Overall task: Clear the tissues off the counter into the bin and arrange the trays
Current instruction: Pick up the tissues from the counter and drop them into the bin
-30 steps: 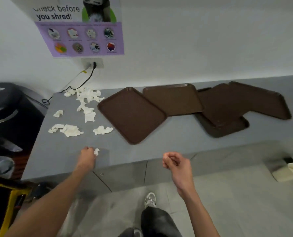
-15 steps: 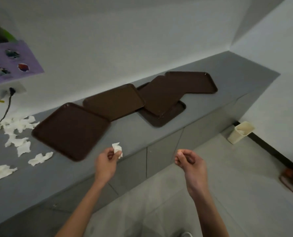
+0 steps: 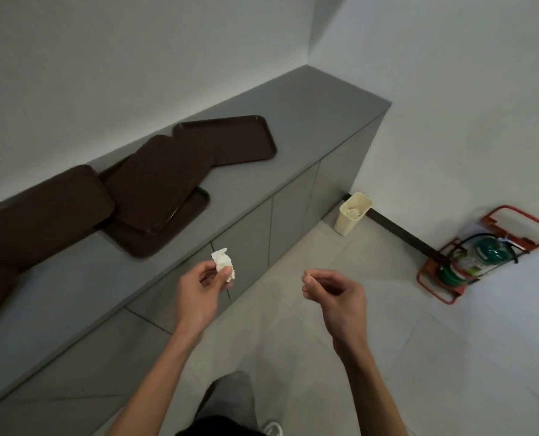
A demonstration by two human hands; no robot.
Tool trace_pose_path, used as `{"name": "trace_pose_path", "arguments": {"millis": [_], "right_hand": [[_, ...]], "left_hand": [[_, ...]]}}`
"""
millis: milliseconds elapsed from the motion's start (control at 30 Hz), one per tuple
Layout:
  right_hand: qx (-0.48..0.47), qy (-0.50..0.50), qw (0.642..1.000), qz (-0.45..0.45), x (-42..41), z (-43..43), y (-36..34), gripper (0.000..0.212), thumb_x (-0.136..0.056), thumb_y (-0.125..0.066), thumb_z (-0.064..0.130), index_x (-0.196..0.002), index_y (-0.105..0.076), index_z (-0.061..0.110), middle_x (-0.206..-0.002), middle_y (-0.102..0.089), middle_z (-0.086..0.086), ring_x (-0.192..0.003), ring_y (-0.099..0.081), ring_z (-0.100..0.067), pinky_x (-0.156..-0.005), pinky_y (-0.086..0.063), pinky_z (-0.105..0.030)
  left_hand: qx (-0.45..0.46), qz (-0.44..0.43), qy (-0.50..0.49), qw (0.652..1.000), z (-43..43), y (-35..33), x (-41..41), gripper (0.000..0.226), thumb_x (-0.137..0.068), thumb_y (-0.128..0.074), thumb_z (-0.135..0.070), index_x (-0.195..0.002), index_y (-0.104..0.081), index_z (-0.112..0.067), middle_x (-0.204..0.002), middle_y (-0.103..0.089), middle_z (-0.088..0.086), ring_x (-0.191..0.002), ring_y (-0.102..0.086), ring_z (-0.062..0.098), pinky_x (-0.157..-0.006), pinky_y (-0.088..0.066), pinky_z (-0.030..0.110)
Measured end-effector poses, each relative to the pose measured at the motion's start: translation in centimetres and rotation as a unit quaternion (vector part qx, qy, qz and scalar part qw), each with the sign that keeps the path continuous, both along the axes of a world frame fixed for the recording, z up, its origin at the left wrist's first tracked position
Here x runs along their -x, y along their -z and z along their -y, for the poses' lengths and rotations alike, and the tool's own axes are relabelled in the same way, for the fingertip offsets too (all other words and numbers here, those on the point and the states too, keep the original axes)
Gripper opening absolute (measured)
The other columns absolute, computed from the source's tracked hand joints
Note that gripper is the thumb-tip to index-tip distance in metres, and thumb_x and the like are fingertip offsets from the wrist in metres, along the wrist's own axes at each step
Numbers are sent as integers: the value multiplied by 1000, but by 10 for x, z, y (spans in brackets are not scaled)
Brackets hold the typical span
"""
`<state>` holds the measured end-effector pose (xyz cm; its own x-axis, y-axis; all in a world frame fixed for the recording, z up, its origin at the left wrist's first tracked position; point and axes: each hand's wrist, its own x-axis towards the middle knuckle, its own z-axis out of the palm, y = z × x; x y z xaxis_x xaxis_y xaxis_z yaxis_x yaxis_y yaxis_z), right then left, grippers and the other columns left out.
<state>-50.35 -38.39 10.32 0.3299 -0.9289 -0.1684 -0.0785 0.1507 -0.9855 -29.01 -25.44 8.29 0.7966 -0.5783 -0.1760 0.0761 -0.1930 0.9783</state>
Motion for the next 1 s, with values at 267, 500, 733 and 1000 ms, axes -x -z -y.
{"name": "trace_pose_path", "arguments": {"millis": [267,500,733,1000], "right_hand": [[-20,81,996,-36,38,152,29,9,-90,-83,13,-99,-81,15,-85,-80,-4,-82,-78,-22,-78,-66,-33],[-31,130,988,-81,46,297,38,10,-87,-87,19,-96,-82,20,-86,-81,0,-85,-79,-18,-81,-66,-37],[-42,161,980,-114,59,438,45,13,-86,-88,22,-97,-81,23,-88,-80,3,-86,-78,-15,-83,-67,-40],[-90,127,977,-144,66,636,126,18,-83,-90,15,-97,-81,22,-93,-82,4,-90,-79,-15,-87,-66,-45]], "left_hand": [[-45,6,91,995,177,23,19,6,-93,-77,-16,-99,-75,-16,-91,-80,-3,-87,-78,14,-86,-60,30],[-58,-18,143,988,362,41,15,7,-91,-78,-13,-95,-75,-17,-89,-80,-5,-86,-77,12,-78,-57,17],[-76,23,215,973,527,45,26,14,-89,-81,-16,-101,-76,-19,-91,-79,-10,-89,-75,8,-81,-56,18],[-132,27,197,971,703,105,37,20,-87,-83,-21,-98,-73,-34,-92,-78,-14,-88,-73,2,-77,-55,22]]}}
